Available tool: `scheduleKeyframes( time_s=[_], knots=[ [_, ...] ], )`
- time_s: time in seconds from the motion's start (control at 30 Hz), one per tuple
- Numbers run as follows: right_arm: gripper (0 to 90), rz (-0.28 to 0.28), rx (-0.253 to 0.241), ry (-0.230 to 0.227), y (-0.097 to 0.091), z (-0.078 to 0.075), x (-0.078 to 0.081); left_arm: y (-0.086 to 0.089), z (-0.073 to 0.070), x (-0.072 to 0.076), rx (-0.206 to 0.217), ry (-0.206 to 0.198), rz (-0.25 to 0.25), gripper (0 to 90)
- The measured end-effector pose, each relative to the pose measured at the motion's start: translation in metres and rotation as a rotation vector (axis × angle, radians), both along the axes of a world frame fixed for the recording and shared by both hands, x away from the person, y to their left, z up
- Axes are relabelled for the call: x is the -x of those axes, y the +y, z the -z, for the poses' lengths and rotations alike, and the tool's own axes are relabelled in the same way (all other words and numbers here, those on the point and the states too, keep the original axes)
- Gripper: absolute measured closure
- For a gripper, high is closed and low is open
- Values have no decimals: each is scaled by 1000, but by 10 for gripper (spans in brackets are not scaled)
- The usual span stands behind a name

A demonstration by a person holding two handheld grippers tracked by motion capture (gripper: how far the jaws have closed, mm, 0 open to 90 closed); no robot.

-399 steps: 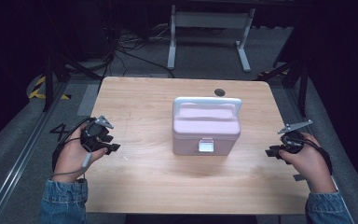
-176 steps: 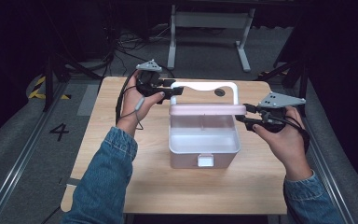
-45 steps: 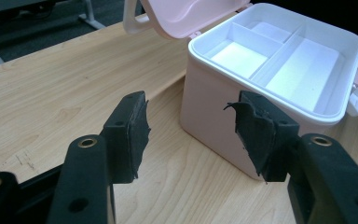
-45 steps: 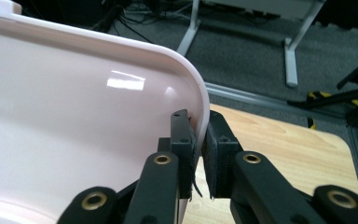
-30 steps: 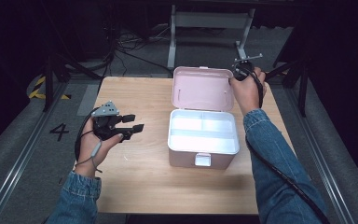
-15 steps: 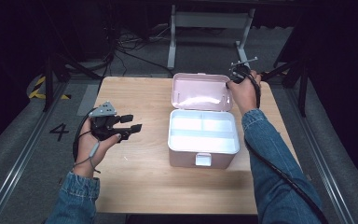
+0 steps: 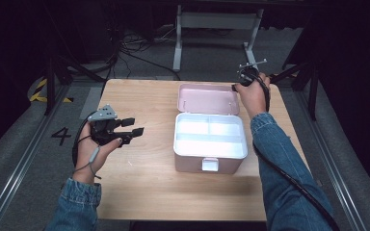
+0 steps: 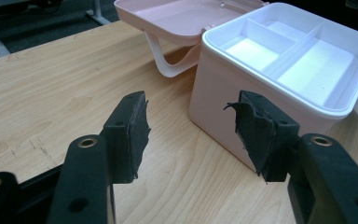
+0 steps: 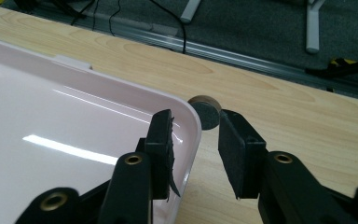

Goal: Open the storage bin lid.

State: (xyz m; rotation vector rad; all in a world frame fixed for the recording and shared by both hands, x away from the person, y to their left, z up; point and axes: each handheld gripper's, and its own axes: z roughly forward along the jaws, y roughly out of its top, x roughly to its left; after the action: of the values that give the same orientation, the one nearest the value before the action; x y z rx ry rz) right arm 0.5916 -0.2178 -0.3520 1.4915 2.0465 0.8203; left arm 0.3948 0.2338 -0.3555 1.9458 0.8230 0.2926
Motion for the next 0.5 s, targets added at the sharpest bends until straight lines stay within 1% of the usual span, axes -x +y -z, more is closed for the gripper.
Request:
scheduleKeyframes(
  time_s=[0.13,0.3,0.33,0.43,0.5],
  knots=[
    [646,-23,-4,-30,-1,-13,7,0,-1,0,-2,-7,1,445],
    [624,-56,-10,-74,-8,-37,25,-1,-2,1,-1,-13,1,443],
    [624,-56,-10,-74,-8,-37,25,-1,-2,1,-1,-13,1,442],
    [613,-79,-26,-105,-17,-51,39,-1,-3,2,-12,-17,-4,441],
    [611,-96,-31,-123,-23,-58,49,0,-4,4,-19,-7,-5,438]
  ],
)
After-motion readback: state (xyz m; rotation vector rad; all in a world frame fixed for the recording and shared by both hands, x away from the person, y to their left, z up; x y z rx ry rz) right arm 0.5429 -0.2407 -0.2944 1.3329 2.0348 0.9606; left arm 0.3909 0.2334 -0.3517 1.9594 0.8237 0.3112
